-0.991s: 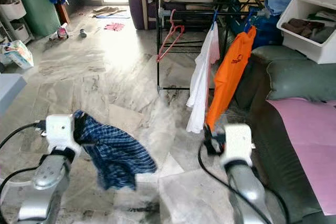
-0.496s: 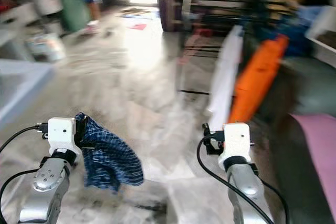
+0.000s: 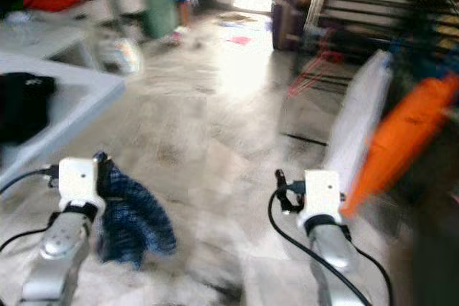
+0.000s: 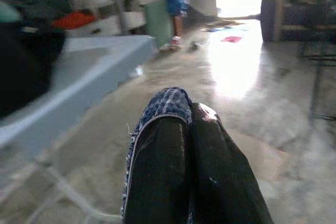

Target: Hang hanger

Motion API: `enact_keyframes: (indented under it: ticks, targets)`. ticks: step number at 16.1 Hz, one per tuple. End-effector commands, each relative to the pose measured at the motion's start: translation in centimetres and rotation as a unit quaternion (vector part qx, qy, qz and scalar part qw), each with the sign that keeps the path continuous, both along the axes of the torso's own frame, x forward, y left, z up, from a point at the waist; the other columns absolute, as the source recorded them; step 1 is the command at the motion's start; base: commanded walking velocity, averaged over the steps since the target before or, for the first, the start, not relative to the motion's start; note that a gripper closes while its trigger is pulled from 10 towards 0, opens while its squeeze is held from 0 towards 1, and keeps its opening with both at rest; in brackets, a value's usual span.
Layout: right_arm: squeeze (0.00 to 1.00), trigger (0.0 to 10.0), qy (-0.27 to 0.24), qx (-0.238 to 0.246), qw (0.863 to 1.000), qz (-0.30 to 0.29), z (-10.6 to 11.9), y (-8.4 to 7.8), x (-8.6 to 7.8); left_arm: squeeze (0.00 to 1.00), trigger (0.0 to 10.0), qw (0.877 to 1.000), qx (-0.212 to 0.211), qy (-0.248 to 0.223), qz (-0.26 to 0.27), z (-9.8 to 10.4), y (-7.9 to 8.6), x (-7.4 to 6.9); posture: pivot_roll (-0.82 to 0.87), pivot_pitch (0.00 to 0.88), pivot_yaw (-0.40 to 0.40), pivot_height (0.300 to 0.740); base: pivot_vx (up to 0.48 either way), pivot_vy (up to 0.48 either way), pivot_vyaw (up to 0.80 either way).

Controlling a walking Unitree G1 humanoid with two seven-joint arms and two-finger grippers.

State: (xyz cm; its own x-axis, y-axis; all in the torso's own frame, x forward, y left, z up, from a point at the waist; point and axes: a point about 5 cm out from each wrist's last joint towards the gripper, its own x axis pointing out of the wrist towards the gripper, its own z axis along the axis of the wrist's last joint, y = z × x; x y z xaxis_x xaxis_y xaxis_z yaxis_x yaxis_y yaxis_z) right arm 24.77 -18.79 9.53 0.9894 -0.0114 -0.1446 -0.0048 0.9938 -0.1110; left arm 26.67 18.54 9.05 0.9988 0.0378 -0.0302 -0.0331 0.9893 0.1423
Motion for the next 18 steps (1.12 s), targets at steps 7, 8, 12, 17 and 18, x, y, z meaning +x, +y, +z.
enact_keyframes:
  ticks: [7,8,12,17,18]
  targets:
    - [0.00,10.0,-0.015,-0.008,0.998,-0.057,0.5,-1.2,-0.3,0.00,10.0,1.000,0.005,0.002,-0.019,0.0,0.8,0.2,-0.01,0.000,0.012,0.740,0.000,0.000,0.11]
    - [0.00,10.0,-0.015,-0.008,0.998,-0.058,0.4,-1.3,-0.3,0.00,10.0,1.000,0.005,0.006,-0.020,-0.1,0.9,0.0,-0.01,0.000,0.016,0.740,0.000,0.000,0.00]
    - [0.00,10.0,-0.006,-0.003,0.998,-0.055,0.1,-1.1,-0.1,0.00,10.0,1.000,-0.002,0.018,-0.016,-0.7,1.2,-0.9,0.00,0.000,0.009,0.740,0.000,0.000,0.00]
    - [0.00,10.0,0.004,-0.008,0.998,-0.062,-0.3,-1.2,-0.1,0.00,10.0,1.000,-0.003,0.017,-0.016,-0.7,1.1,-1.0,0.00,0.000,0.008,0.740,0.000,0.000,0.00]
    - [0.00,10.0,0.007,-0.011,0.998,-0.062,-0.4,-1.1,-0.1,0.00,10.0,1.000,-0.003,0.017,-0.016,-0.7,1.0,-1.0,0.00,0.000,0.008,0.740,0.000,0.000,0.00]
